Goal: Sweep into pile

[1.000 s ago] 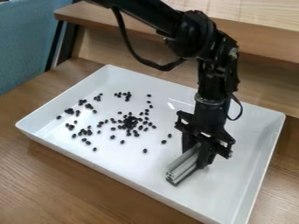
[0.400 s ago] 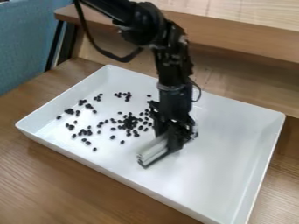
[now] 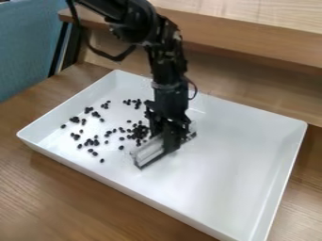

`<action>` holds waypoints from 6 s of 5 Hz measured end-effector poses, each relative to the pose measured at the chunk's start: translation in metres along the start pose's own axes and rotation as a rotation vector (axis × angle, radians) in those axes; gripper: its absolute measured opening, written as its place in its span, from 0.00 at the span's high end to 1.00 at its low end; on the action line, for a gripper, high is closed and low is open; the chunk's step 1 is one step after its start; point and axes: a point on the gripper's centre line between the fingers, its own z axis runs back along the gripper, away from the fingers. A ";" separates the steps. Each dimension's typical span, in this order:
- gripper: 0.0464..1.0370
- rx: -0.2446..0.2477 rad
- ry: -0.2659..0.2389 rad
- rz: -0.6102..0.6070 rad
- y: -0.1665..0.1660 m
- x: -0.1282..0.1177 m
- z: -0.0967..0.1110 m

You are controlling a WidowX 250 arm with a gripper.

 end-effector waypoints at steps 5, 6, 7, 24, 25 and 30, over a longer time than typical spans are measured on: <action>0.64 0.069 0.064 0.109 0.092 -0.032 0.005; 0.64 0.061 0.066 0.125 0.109 -0.045 0.006; 0.64 0.042 0.085 0.072 0.113 -0.049 0.007; 0.64 0.048 -0.008 -0.125 0.048 -0.065 0.012; 0.64 0.024 -0.014 -0.153 0.031 -0.055 0.011; 0.64 0.004 -0.067 -0.133 0.010 -0.037 0.001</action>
